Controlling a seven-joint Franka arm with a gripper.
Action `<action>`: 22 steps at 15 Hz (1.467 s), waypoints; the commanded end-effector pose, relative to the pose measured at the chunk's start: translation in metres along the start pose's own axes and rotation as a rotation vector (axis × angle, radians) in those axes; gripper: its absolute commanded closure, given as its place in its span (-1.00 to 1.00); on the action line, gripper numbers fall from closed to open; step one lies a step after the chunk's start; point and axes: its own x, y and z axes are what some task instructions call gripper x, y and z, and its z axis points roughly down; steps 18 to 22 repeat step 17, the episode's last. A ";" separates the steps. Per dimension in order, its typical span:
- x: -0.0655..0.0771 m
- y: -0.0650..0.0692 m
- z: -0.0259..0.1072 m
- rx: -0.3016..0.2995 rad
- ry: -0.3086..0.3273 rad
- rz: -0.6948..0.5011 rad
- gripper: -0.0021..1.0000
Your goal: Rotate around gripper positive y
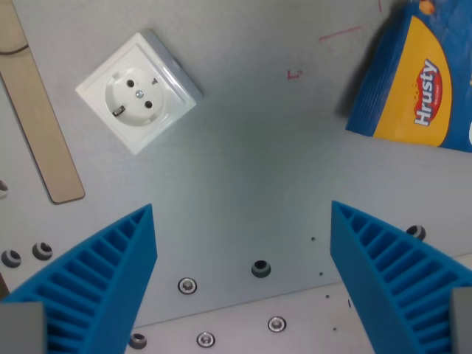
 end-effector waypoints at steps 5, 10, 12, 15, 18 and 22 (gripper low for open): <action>-0.014 0.003 0.000 -0.016 0.315 0.004 -1.00; -0.014 0.003 0.000 -0.017 0.382 0.003 -1.00; -0.014 0.003 0.000 -0.017 0.408 0.003 -1.00; -0.014 0.003 0.000 -0.017 0.448 0.003 -1.00; -0.014 0.003 0.000 -0.017 0.475 0.002 -1.00; -0.014 0.003 0.000 -0.017 0.475 0.002 -1.00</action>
